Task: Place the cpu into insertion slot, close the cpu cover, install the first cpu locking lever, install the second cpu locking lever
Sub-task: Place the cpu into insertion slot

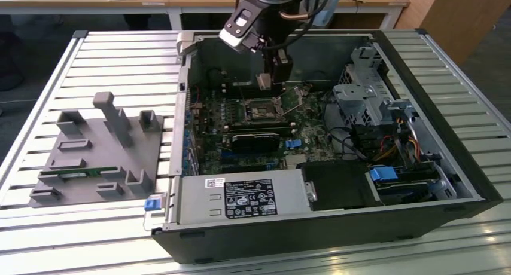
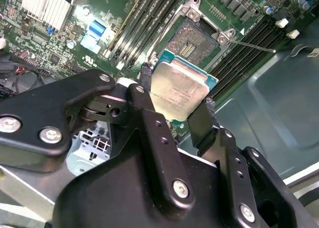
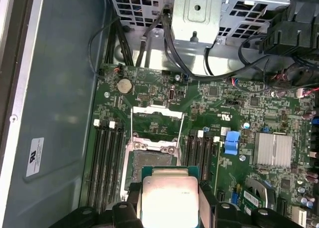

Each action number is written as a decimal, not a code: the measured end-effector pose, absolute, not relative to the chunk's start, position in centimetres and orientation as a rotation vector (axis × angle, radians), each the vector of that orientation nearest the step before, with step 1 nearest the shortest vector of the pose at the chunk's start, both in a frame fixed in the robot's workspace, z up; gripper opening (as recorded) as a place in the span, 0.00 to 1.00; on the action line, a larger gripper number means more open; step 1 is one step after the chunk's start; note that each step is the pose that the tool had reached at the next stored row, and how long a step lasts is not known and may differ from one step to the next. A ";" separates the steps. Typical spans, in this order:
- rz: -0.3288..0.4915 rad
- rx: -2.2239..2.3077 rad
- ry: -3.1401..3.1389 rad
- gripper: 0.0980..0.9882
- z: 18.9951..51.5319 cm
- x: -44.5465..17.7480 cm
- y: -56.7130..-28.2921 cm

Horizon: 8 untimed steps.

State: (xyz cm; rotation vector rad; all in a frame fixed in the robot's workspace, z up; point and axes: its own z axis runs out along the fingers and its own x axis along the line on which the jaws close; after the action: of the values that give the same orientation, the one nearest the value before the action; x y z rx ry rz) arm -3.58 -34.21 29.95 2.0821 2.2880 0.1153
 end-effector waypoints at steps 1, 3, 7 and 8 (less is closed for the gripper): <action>0.115 2.082 2.288 0.50 29.8 -3.6 -34.2; 0.115 2.082 2.288 0.50 29.5 -3.6 -34.2; 0.111 2.081 2.287 0.50 29.0 -3.6 -34.2; 0.108 2.080 2.286 0.50 28.8 -3.6 -34.2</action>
State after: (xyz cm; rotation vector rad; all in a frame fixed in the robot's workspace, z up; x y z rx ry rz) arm -3.59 -34.21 28.85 2.0797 2.2857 0.1079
